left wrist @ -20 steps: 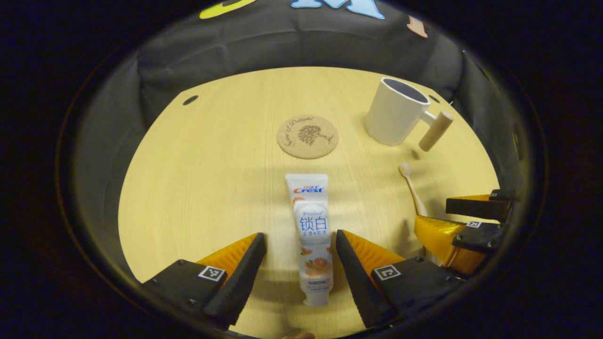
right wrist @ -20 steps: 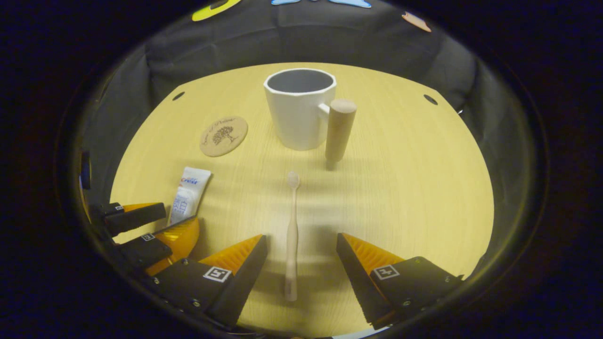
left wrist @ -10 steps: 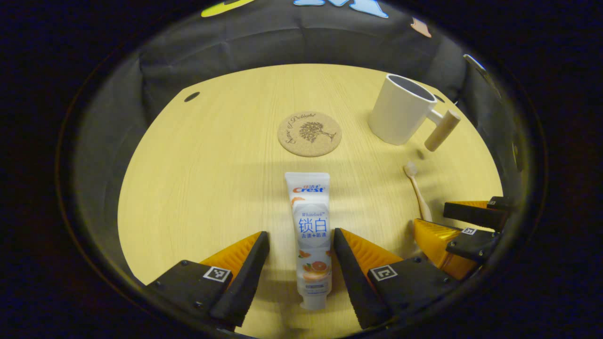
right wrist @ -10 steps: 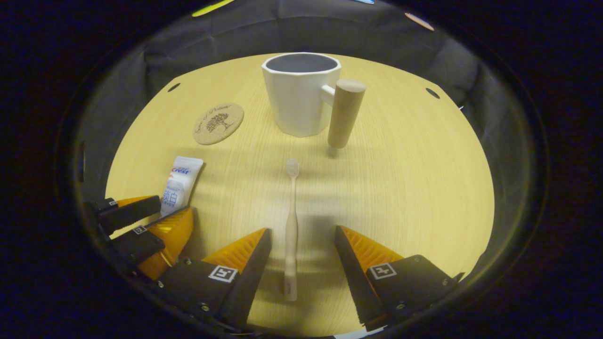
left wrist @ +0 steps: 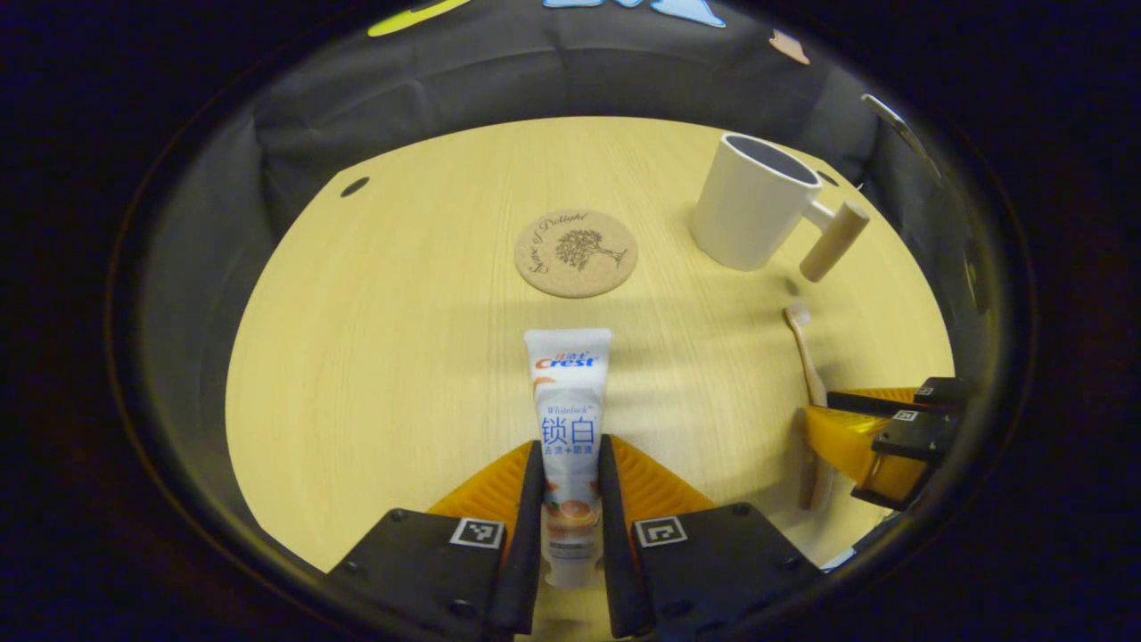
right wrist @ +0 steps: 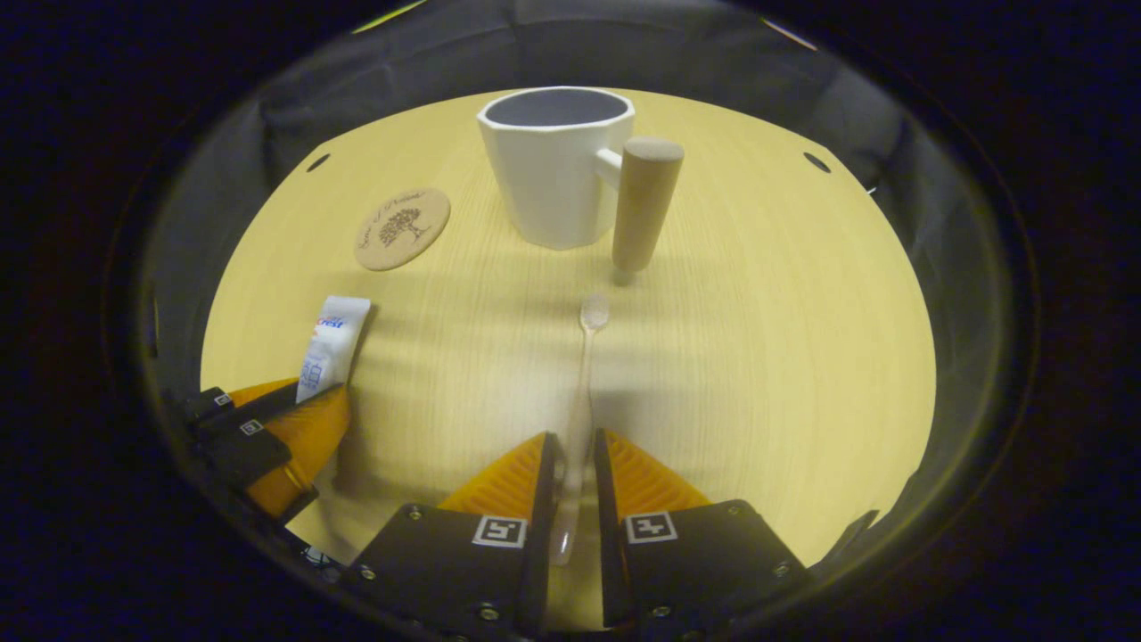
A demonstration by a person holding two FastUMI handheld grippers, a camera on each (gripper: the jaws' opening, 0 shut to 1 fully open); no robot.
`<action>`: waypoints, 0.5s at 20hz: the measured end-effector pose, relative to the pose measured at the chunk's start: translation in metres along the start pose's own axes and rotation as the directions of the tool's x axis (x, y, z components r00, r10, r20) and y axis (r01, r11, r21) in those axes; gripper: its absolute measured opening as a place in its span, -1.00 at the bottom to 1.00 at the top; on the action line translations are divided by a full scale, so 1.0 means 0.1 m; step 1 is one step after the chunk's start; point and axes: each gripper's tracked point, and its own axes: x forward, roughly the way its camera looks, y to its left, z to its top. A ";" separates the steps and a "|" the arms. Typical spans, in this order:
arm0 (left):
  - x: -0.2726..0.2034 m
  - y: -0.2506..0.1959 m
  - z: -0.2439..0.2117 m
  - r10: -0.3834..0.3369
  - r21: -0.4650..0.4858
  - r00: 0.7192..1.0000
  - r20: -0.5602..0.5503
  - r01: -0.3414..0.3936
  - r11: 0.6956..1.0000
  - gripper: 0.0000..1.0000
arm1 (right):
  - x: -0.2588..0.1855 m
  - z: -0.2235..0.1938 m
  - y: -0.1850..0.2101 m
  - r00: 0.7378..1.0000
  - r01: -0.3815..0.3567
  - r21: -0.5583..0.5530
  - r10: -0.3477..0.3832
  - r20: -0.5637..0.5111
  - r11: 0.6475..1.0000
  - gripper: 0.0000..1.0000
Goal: Put the toothbrush and toothpaste on the desktop into the cup, then pick up the cup and place it on the coaster on the desktop.
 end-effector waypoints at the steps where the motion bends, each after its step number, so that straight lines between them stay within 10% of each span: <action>1: 0.01 0.00 0.00 0.002 -0.006 1.000 -0.003 -0.002 1.000 -0.22 | -0.12 -0.03 0.01 1.000 -0.002 0.001 0.002 -0.026 1.000 -0.90; 10: -0.01 0.03 0.02 0.020 -0.025 1.000 0.020 -0.020 0.999 -0.57 | -0.02 0.01 -0.01 1.000 -0.007 0.011 0.007 -0.011 1.000 -0.96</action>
